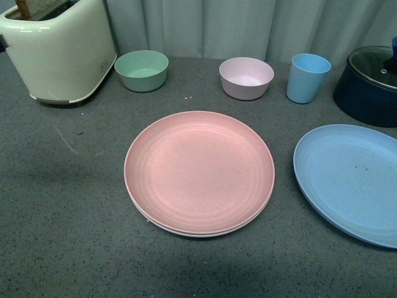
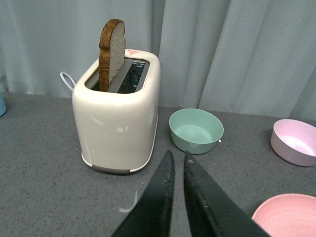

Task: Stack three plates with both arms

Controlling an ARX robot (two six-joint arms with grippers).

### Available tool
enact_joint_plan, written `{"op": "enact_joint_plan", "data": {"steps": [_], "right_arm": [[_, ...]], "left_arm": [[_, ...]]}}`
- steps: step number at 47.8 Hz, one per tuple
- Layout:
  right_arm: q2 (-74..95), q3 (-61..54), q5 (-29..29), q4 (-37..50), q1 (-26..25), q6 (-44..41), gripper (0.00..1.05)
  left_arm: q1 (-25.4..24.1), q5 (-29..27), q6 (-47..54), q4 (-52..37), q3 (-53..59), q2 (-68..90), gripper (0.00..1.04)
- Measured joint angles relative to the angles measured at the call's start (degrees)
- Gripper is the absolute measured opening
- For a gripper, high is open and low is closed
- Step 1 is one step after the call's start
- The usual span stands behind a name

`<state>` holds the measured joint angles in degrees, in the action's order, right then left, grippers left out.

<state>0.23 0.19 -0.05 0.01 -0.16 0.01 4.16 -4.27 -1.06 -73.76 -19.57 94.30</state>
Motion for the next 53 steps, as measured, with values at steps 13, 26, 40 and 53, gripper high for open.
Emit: {"op": "enact_joint_plan", "data": {"steps": [13, 26, 40, 53], "right_arm": [[0.00, 0.02, 0.00, 0.00, 0.00, 0.00, 0.95], [0.00, 0.02, 0.00, 0.00, 0.00, 0.00, 0.95], [0.00, 0.02, -0.02, 0.00, 0.00, 0.00, 0.95], [0.00, 0.00, 0.00, 0.00, 0.00, 0.00, 0.95]], "left_arm": [[-3.56, 4.04, 0.57, 8.76, 8.41, -16.44, 0.04], [-4.04, 4.17, 0.59, 17.79, 14.97, -32.81, 0.04], [-4.07, 4.24, 0.61, 30.56, 18.32, -49.18, 0.04], [-4.07, 4.26, 0.61, 42.93, 18.51, -63.04, 0.04]]}}
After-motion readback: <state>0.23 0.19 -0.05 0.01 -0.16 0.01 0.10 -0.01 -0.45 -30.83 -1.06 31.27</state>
